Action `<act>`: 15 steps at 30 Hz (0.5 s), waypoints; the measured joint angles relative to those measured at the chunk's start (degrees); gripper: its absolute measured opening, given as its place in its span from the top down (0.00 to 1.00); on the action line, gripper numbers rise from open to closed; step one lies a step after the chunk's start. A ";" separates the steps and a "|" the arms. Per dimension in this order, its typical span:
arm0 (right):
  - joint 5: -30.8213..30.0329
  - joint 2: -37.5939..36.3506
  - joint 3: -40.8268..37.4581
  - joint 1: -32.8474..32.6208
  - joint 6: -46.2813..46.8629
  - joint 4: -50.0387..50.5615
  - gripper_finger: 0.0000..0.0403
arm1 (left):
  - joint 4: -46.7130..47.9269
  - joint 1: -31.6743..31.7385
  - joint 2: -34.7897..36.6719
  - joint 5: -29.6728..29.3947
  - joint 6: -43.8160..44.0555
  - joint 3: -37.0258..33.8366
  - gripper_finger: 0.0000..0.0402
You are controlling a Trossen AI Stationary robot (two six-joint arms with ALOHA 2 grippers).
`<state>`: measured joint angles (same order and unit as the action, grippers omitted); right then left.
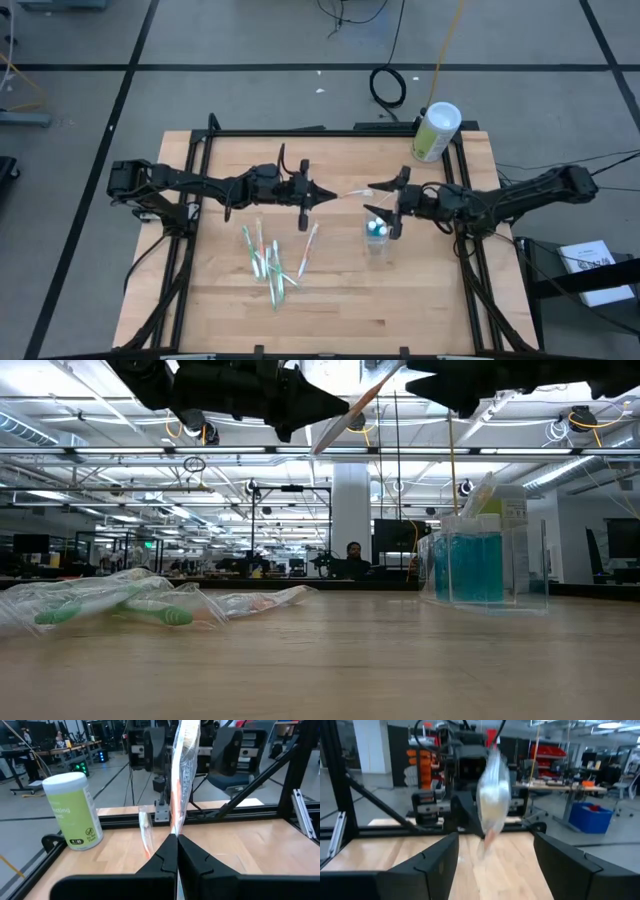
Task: Pick & Place toothbrushing station
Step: Put the orange toothbrush into the top of the transparent organizer
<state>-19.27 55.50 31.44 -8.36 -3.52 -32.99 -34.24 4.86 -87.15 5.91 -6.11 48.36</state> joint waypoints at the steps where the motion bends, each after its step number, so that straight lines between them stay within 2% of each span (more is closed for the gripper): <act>1: -0.02 0.44 0.00 0.00 -0.45 -1.09 0.38 | 0.30 0.00 0.00 0.00 0.00 0.00 1.00; 7: 0.07 2.59 0.00 0.00 -2.13 -5.71 0.41 | 1.42 0.00 0.00 -0.04 -0.04 0.00 1.00; 15: 0.09 2.41 0.00 0.00 -2.15 -6.14 0.47 | 2.48 0.00 0.00 -1.32 -0.20 0.00 1.00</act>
<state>-19.18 57.91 31.44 -8.36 -5.67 -39.13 -31.75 4.86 -87.15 4.59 -6.31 48.36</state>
